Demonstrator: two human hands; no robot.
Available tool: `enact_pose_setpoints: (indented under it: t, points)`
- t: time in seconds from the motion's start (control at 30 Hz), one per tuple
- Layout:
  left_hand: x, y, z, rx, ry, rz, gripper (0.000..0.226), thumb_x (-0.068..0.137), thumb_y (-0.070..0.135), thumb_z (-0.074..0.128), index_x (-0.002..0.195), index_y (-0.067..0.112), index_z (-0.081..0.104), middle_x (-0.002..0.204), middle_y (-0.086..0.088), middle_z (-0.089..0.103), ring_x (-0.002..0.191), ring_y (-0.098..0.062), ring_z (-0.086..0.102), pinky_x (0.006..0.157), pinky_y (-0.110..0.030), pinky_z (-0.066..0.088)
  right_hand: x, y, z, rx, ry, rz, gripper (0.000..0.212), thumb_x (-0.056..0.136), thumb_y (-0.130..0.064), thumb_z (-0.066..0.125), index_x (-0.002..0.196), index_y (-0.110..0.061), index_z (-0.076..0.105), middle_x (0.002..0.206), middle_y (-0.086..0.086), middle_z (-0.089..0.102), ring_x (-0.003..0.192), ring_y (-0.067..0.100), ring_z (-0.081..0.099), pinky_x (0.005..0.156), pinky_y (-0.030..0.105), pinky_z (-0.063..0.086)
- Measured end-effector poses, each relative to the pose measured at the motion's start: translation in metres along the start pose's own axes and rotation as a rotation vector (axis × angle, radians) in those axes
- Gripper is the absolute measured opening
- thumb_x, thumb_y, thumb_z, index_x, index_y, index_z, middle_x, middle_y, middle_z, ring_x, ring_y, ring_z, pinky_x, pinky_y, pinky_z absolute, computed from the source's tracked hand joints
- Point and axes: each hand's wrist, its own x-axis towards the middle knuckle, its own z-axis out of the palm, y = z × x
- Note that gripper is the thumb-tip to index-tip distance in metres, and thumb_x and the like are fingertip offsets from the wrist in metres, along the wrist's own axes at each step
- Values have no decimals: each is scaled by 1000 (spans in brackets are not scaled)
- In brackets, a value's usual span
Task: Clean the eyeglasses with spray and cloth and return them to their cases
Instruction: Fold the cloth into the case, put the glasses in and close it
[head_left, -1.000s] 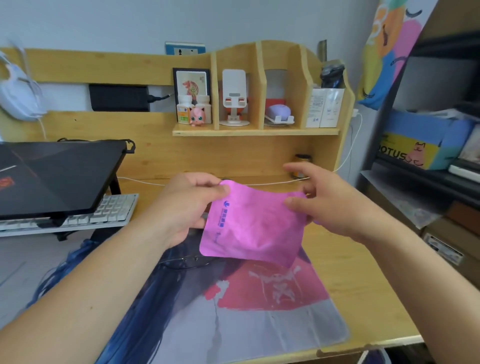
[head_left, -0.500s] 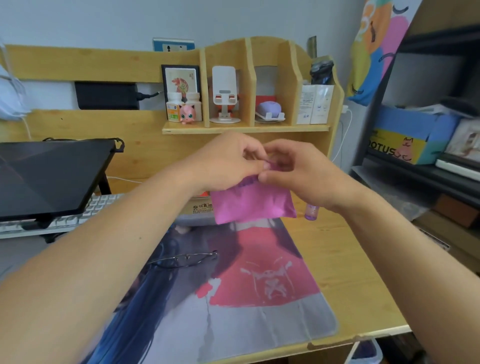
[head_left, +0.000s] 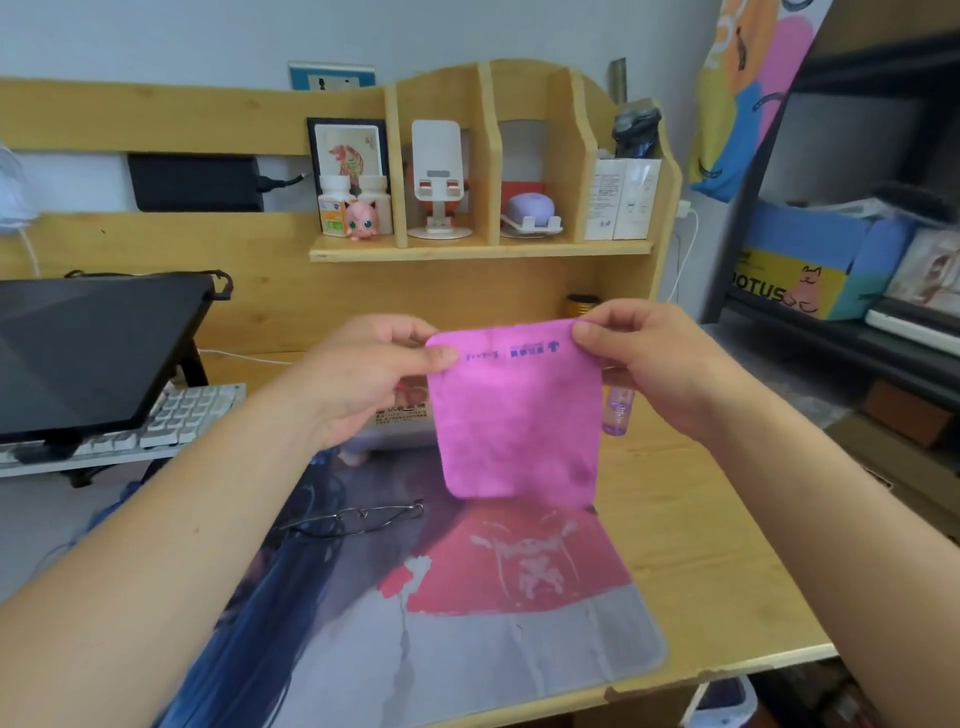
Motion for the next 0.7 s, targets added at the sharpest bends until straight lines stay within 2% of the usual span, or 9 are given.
enact_pose_setpoints:
  t: [0.1,0.13,0.2,0.3,0.43,0.57,0.67,0.7]
  points:
    - [2,11,3,106,40,92,2,87,10,75,89,12,74,83,-5,75,81,-23,59,84,-40,50,-6,-3,-8,51,38,-98,19,96,-12,65,102,5,69,102,19,74,85,18,70,82,27,60]
    - [-2,11,2,146,36,119,2,87,13,76,88,14,75,82,-5,74,79,-21,57,82,-39,49,-13,-3,-11,29,18,-132,17,95,-12,65,100,3,71,97,14,76,85,14,70,77,20,57]
    - [-16,2,3,238,31,146,1,86,20,78,85,20,78,77,-2,72,71,-17,55,73,-38,48,-31,5,-14,-64,-48,-153,11,93,-14,68,93,-5,74,85,6,75,80,9,67,73,15,50]
    - [-46,-31,14,426,-29,142,8,86,24,78,79,27,78,75,14,73,64,-5,62,67,-27,46,-68,38,-14,-193,-226,-57,7,89,-12,71,90,-9,77,87,-1,76,84,7,69,76,17,52]
    - [-85,-79,36,724,-240,96,11,87,37,74,76,34,75,82,27,68,77,1,62,71,-27,44,-115,75,-14,-345,-469,30,8,87,-16,76,84,-22,80,91,-3,75,88,12,69,81,23,51]
    - [-93,-80,42,723,-319,47,17,90,40,70,77,29,73,76,18,68,67,-1,59,64,-25,43,-123,77,-17,-303,-463,59,10,87,-19,74,82,-25,80,87,0,76,79,13,66,73,19,47]
    - [-78,-63,43,696,-234,30,22,94,38,65,77,26,72,68,15,67,56,-3,55,54,-21,41,-106,74,-16,-254,-415,96,12,91,-22,69,87,-18,80,88,4,76,87,24,68,78,30,50]
    - [-69,-60,44,721,-195,24,23,95,36,64,76,25,71,62,16,65,52,-1,53,49,-18,37,-97,76,-14,-254,-378,122,14,93,-23,68,88,-17,79,89,4,76,88,23,68,78,28,51]
